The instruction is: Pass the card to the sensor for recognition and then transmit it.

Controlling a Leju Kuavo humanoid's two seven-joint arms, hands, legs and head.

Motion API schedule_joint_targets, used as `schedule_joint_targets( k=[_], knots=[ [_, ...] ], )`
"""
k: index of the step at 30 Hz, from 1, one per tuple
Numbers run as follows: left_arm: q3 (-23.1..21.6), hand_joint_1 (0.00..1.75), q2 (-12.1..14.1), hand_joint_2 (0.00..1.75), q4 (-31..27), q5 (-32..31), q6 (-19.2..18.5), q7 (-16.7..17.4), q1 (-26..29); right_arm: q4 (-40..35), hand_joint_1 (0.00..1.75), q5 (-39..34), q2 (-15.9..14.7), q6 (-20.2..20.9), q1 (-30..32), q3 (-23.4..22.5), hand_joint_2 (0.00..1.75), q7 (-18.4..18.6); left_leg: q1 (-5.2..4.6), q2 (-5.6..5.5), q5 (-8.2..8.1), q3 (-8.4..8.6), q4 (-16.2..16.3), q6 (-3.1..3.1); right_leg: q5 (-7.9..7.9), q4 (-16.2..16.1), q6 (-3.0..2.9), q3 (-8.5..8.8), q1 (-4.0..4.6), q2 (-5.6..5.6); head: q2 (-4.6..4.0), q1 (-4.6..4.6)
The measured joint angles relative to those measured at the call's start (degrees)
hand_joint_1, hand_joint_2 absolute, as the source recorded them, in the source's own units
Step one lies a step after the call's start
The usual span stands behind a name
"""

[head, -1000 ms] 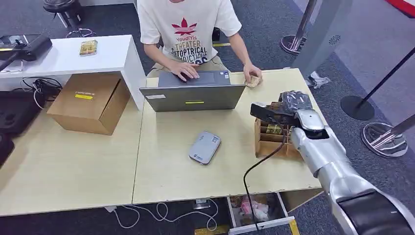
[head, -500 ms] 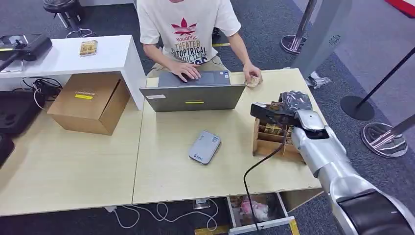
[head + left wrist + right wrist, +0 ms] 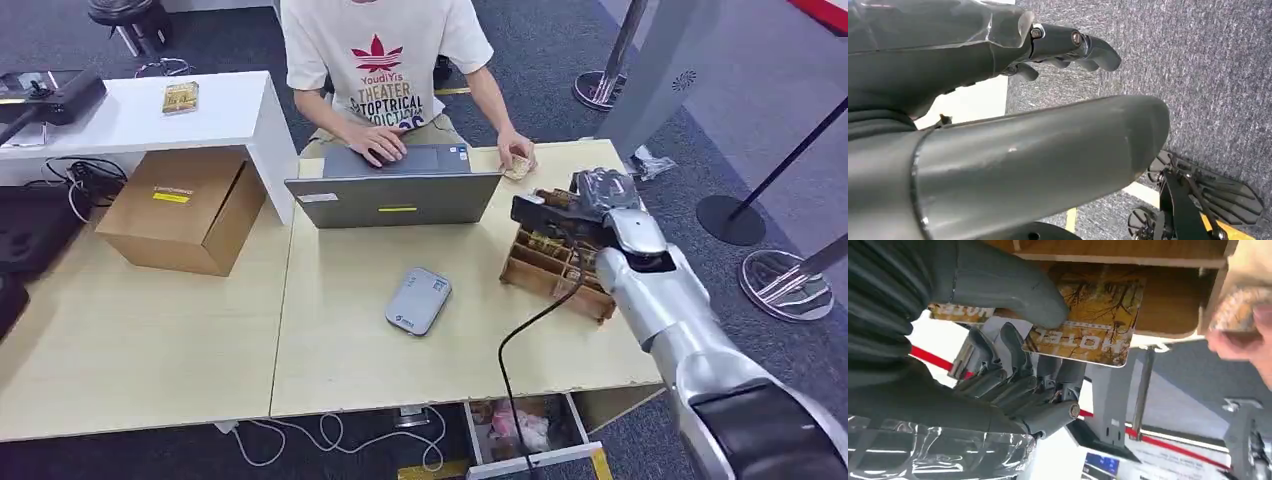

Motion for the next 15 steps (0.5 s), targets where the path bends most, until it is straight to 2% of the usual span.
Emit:
schedule_joint_targets(
  k=[15],
  knots=[
    [0.0,0.00,0.0,0.00,0.0,0.3,-0.2,0.0,-0.3,-4.3,1.41,-0.3,0.3,0.8,-2.2,0.1,1.75,-0.5,0.00,-0.03,0.01,-0.04,0.0,0.00,0.00,0.0,0.00,-0.01,0.00,-0.03,0.00,0.00]
  ],
)
